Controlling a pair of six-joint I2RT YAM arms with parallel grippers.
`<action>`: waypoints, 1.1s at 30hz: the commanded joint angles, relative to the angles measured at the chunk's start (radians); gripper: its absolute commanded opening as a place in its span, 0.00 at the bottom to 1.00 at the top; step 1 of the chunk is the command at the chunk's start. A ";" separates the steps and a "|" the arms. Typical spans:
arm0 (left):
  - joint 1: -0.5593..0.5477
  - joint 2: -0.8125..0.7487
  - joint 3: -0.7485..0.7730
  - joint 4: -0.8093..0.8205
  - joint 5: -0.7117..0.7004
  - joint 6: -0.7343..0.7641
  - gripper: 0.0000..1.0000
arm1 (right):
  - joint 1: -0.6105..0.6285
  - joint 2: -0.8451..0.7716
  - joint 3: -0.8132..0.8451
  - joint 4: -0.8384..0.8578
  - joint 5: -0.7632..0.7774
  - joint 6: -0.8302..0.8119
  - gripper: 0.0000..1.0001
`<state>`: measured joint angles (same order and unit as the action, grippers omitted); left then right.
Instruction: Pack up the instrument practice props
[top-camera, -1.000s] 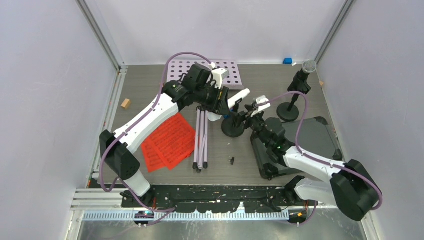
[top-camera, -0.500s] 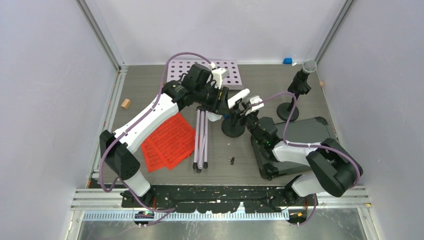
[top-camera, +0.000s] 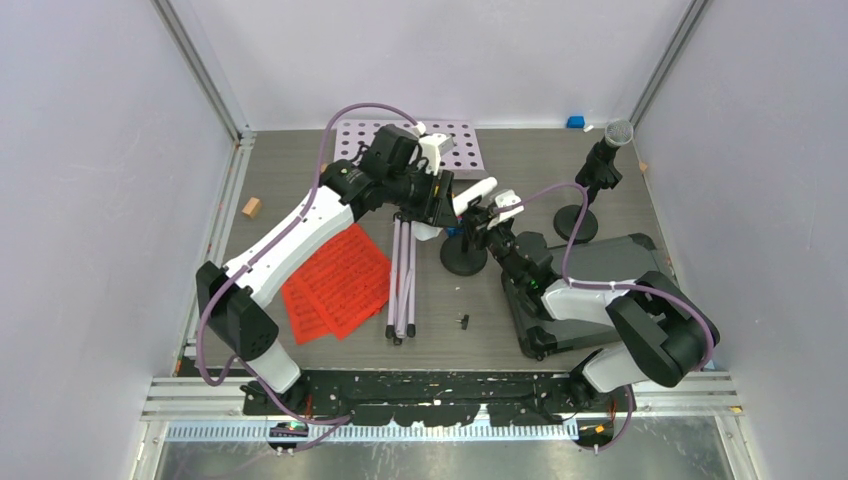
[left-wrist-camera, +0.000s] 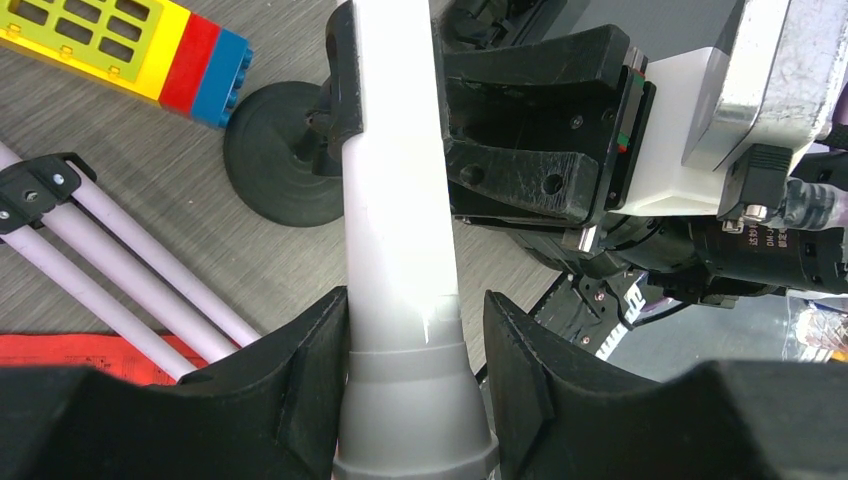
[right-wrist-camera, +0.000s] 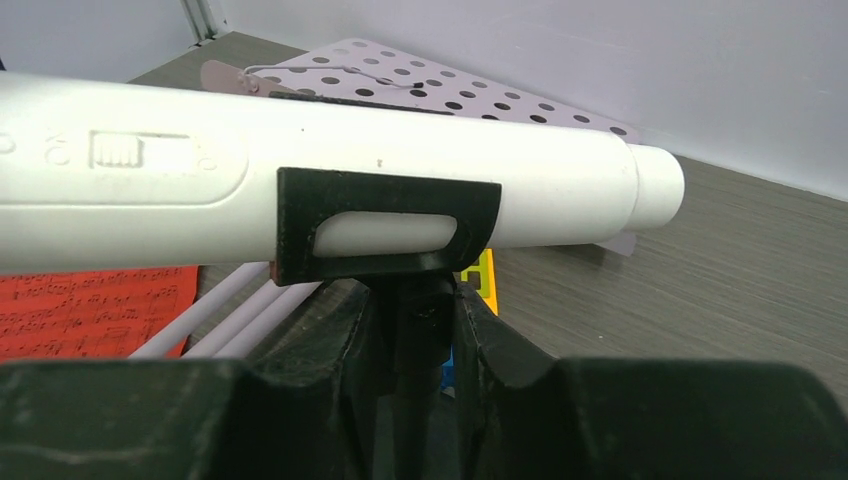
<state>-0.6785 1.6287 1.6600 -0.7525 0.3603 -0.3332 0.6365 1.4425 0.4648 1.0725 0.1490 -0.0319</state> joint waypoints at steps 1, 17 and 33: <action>0.005 -0.036 0.019 0.044 0.010 -0.007 0.39 | 0.001 -0.011 0.043 0.086 -0.034 -0.005 0.00; 0.006 0.031 0.014 0.063 0.057 -0.028 0.63 | 0.002 -0.015 0.026 0.081 -0.049 -0.009 0.00; 0.009 0.005 0.008 0.012 0.060 0.001 0.00 | -0.001 -0.036 0.138 -0.175 0.254 0.180 0.00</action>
<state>-0.6613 1.6920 1.6657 -0.7193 0.3847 -0.3557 0.6521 1.4387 0.5316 0.9371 0.2386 0.0204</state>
